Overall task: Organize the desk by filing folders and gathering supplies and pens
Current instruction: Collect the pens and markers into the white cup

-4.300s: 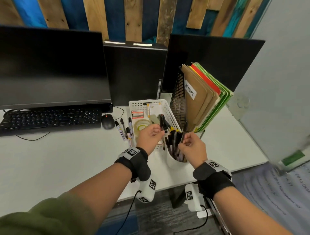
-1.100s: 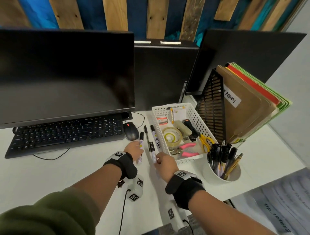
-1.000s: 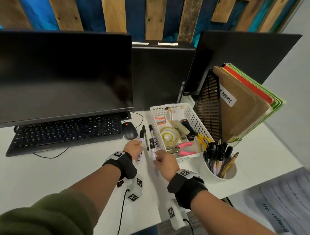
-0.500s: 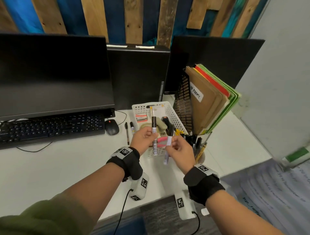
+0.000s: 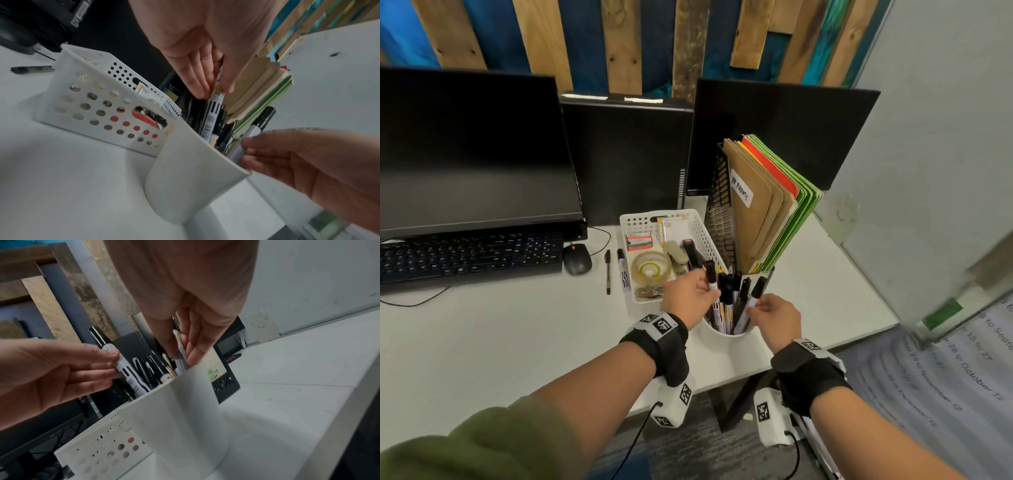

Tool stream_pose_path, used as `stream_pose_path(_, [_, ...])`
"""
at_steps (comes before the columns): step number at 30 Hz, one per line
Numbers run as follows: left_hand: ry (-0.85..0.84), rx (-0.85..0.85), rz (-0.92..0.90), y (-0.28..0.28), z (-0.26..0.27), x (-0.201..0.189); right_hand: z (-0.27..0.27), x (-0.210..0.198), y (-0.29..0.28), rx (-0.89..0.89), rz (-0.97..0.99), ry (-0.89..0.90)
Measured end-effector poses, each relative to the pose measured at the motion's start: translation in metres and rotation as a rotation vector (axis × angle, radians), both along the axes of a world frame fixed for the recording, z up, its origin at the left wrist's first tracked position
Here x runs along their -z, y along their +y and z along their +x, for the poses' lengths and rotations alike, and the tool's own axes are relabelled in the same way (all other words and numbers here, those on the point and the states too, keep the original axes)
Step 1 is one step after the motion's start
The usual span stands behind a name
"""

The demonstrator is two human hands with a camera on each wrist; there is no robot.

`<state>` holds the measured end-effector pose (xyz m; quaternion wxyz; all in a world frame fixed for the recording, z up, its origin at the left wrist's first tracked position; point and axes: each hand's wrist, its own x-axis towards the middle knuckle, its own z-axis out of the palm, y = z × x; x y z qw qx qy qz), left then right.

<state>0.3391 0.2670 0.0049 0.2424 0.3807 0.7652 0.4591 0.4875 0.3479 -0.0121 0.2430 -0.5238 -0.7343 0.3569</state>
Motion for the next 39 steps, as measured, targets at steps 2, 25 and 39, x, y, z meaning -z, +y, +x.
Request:
stream_pose_path(2, [0.107,0.047,-0.085,0.001,0.004,0.008,-0.002,0.005,0.005,-0.005,-0.022,-0.022])
stream_pose_path(25, [0.247,0.044,-0.156,0.000,0.007,0.019,-0.013,0.016,0.001,-0.026,0.021,-0.056])
stream_pose_path(39, [0.156,-0.248,-0.173,-0.063,-0.096,0.028,-0.099,-0.019,-0.060,-0.183,0.086,0.200])
